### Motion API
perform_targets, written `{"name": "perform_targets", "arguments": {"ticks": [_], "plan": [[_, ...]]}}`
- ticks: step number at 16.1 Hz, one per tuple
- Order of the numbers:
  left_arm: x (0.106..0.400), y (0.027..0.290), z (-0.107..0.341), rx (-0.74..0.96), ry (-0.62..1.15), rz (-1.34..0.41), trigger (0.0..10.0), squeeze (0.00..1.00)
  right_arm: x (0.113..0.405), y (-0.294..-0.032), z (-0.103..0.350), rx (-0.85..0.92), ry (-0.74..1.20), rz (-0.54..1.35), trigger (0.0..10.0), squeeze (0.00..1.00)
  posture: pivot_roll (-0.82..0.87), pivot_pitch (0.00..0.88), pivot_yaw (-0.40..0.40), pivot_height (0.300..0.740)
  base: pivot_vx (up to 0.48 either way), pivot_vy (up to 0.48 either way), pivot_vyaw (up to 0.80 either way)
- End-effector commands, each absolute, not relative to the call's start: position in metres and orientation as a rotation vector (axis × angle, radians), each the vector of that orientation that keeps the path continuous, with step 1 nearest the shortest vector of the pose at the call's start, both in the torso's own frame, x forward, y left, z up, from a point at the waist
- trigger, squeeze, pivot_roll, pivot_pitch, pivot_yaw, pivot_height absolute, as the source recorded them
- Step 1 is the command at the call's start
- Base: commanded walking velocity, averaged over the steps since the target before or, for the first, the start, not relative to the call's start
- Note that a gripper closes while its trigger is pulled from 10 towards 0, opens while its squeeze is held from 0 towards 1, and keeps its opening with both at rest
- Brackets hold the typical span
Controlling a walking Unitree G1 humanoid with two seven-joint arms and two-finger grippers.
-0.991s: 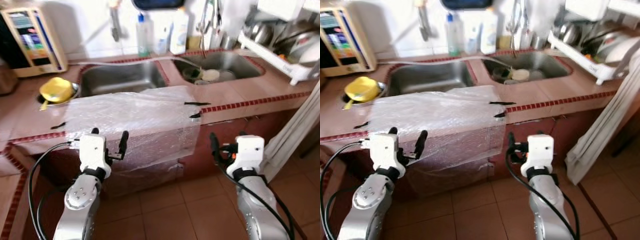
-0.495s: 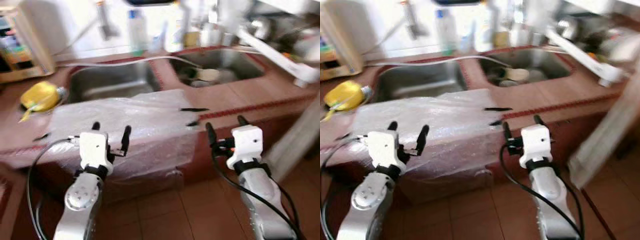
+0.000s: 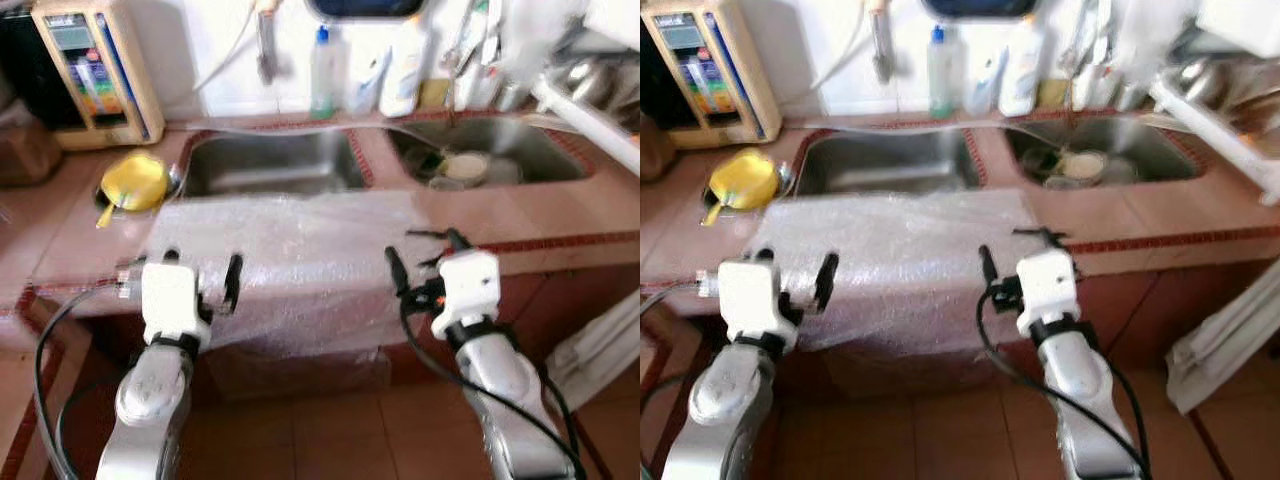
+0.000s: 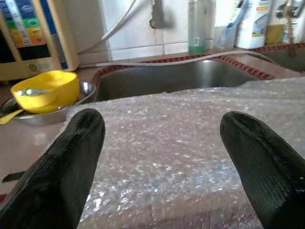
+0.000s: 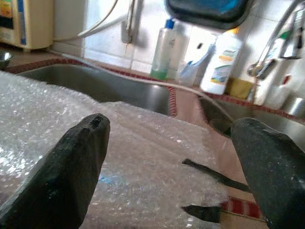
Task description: Kitchen organization
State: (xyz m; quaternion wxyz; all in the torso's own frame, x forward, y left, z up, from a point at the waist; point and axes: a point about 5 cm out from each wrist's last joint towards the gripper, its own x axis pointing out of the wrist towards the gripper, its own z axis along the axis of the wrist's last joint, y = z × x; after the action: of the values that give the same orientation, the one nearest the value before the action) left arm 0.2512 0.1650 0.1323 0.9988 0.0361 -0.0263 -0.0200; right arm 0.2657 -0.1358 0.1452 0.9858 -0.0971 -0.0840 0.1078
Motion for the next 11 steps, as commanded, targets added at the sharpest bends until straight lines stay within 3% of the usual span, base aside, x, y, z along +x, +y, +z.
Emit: {"name": "perform_targets", "arguments": {"ticks": [1, 11], "plan": [[0.2502, 0.1669, 0.1338, 0.081, -0.052, -0.025, 10.0, 0.0, 0.2649, -0.1344, 0.1489, -0.196, -0.185, 0.225, 10.0, 0.0, -0.02, 0.0, 0.047, 0.74, 0.0, 0.0, 0.43], [0.2558, 0.1669, 0.1385, 0.099, -0.066, -0.015, 10.0, 0.0, 0.2662, -0.1339, 0.1462, -0.19, -0.183, 0.223, 10.0, 0.0, -0.01, 0.0, 0.045, 0.74, 0.0, 0.0, 0.52]]}}
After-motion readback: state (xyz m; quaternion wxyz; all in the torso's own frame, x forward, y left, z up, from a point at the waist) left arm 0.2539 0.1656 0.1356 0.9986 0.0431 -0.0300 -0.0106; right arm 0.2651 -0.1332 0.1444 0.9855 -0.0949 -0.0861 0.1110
